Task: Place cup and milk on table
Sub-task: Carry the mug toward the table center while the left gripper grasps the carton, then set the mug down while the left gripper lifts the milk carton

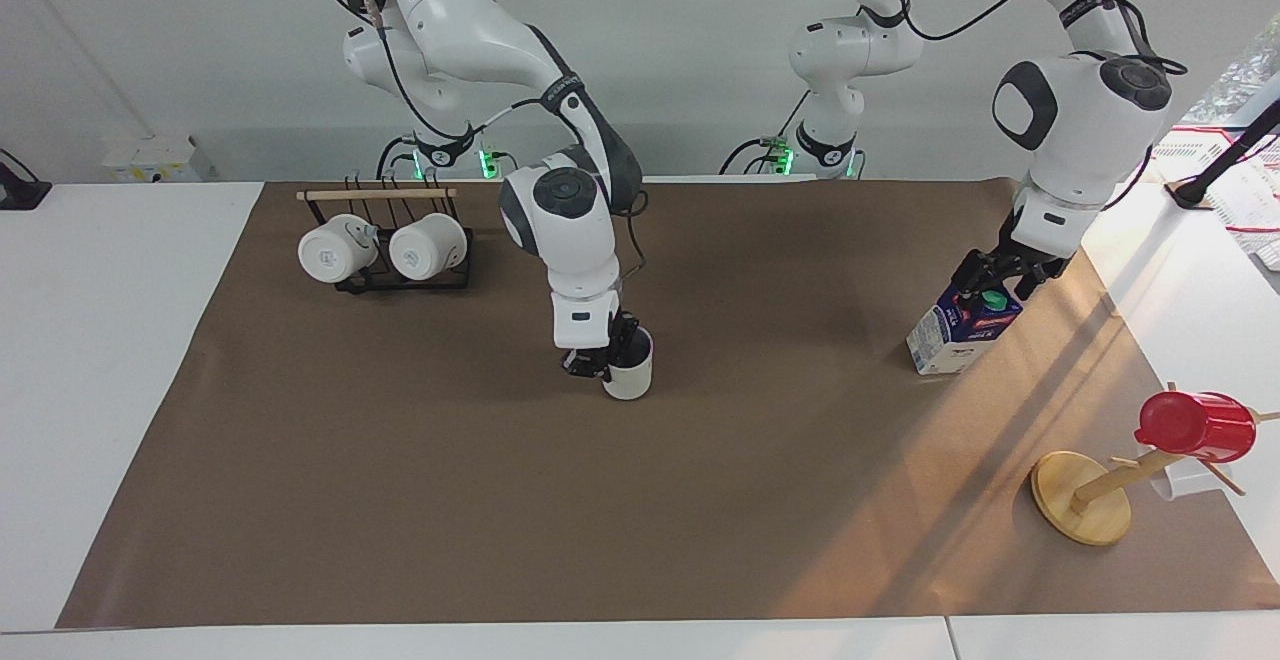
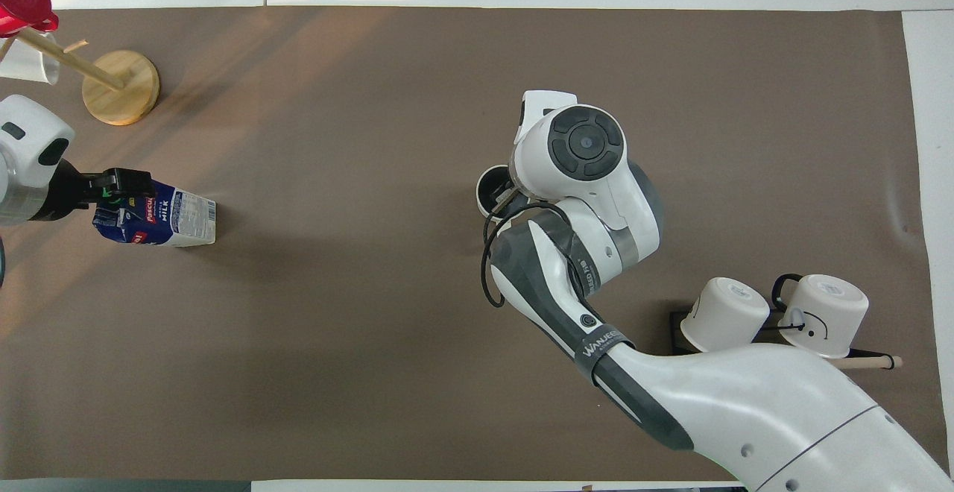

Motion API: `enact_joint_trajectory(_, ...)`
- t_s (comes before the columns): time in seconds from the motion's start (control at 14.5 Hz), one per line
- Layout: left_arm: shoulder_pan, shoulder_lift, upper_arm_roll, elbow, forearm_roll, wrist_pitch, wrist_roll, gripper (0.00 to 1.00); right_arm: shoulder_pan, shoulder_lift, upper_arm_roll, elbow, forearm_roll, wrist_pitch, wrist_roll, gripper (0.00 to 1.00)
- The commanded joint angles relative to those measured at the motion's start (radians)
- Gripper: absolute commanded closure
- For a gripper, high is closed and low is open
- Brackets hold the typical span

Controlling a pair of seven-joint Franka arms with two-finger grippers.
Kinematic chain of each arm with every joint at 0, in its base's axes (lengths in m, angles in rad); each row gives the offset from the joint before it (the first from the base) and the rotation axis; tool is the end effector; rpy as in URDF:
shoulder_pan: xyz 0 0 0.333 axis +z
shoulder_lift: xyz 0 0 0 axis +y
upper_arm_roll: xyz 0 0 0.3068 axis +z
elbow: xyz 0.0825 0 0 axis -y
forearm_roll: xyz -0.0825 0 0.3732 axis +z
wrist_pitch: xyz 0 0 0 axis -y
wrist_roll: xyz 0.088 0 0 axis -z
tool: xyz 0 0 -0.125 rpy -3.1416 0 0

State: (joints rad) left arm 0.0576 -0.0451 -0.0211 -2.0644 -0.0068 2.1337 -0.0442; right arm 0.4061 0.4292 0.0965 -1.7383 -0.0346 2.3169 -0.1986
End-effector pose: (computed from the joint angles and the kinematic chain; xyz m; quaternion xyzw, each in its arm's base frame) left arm 0.5420 0.0193 0.4416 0.9975 0.0419 0.0572 0.0027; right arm 0.5845 0.3137 0.3268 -0.9348 -0.3471 -0.0739 0.0175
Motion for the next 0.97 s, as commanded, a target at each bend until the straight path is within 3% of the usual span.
enact_joint_trajectory(0.0, -0.001, -0.005, 0.000, -0.014, -0.016, 0.020, 0.013, 0.53, 0.005, -0.029, -0.001, -0.032, -0.024, -0.010, 0.016, 0.38)
enact_joint_trajectory(0.07, 0.001, -0.004, 0.000, -0.010, -0.016, 0.020, 0.013, 0.76, 0.010, -0.032, -0.001, -0.032, -0.024, -0.010, 0.030, 0.00)
enact_joint_trajectory(0.14, -0.001, -0.004, 0.000, -0.010, -0.016, 0.021, 0.015, 0.98, 0.013, -0.032, -0.001, -0.030, -0.024, -0.011, 0.051, 0.00)
enact_joint_trajectory(0.28, -0.005, -0.005, 0.000, 0.010, -0.016, 0.012, 0.004, 1.00, 0.013, -0.047, -0.001, -0.018, -0.024, -0.019, 0.079, 0.00)
enact_joint_trajectory(0.55, -0.013, -0.015, -0.013, 0.113, -0.016, -0.090, -0.003, 1.00, -0.013, -0.167, -0.014, -0.006, -0.025, -0.102, 0.285, 0.00)
enact_joint_trajectory(0.9, -0.183, 0.001, -0.017, 0.162, 0.051, -0.094, -0.186, 1.00, -0.165, -0.276, -0.020, 0.048, -0.067, -0.287, 0.352, 0.00)
